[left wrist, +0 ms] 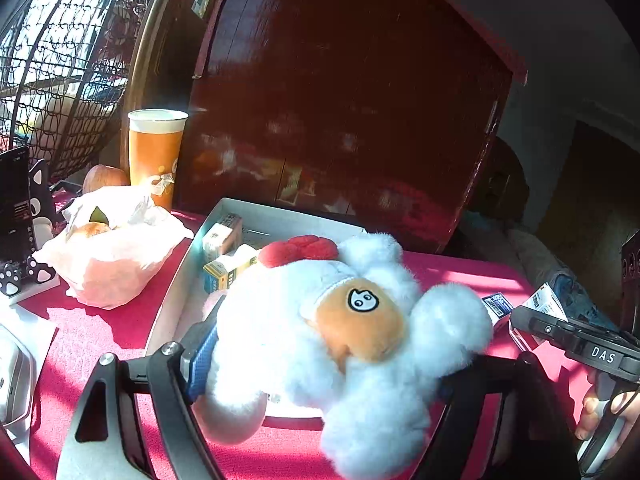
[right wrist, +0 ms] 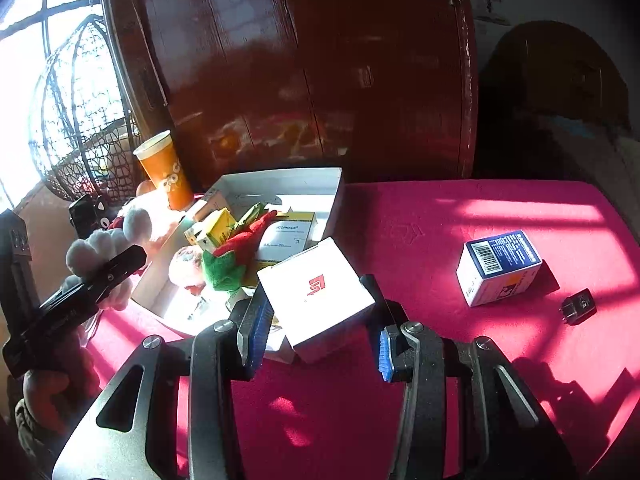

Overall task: Organize objects
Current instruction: 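Carry the plush toy and white box over the tray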

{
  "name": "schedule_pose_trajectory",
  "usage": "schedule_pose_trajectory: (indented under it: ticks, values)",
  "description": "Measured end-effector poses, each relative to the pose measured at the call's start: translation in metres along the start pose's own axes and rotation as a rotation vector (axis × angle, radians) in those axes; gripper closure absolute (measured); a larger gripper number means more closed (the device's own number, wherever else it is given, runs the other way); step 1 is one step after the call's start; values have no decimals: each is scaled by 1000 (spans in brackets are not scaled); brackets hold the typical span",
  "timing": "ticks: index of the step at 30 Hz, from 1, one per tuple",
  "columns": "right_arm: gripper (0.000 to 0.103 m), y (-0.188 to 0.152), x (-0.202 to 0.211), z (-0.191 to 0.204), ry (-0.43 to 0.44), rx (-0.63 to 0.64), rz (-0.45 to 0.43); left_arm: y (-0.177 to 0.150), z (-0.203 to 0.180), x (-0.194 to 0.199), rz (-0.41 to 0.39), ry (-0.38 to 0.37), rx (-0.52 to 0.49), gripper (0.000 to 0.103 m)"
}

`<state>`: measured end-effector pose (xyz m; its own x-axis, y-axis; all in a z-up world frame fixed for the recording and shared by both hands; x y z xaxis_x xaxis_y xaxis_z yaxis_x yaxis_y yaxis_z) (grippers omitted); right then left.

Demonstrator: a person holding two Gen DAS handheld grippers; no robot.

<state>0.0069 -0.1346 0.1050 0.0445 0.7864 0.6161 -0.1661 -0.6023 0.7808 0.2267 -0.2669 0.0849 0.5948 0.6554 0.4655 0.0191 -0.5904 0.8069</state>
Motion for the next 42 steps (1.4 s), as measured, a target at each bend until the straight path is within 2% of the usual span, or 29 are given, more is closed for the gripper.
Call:
schedule_pose_trajectory:
  ticks: [14,21,29,36,42]
  values:
    - [61,25,-33,37,46,44,31,0,35,-7,14,99,-26,21]
    - [61,39,-48,52,66,64,47,15,51,-20,37,181,-79,21]
    - [61,58,-72,68,78,87,76,25,40,-35,49,227,-167,21]
    - [61,66,-101,77,66,92,109,27,34,-58,85,239,-193,21]
    - [61,76,-131,79,12,59,100,40,30,-80,95,260,-216,21]
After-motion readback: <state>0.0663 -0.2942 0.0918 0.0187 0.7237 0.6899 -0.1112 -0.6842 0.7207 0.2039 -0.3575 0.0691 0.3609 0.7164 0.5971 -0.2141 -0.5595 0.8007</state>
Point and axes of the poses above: each gripper's, at about its wrist camera, not at the fingertips, and x roughly against the way its jaws point, z to its left, y to its top, the point moved 2 cm from there along -x, roughly the way its jaws point, and after that the axes turned 6 degrees about x, right-handed, at the moved point
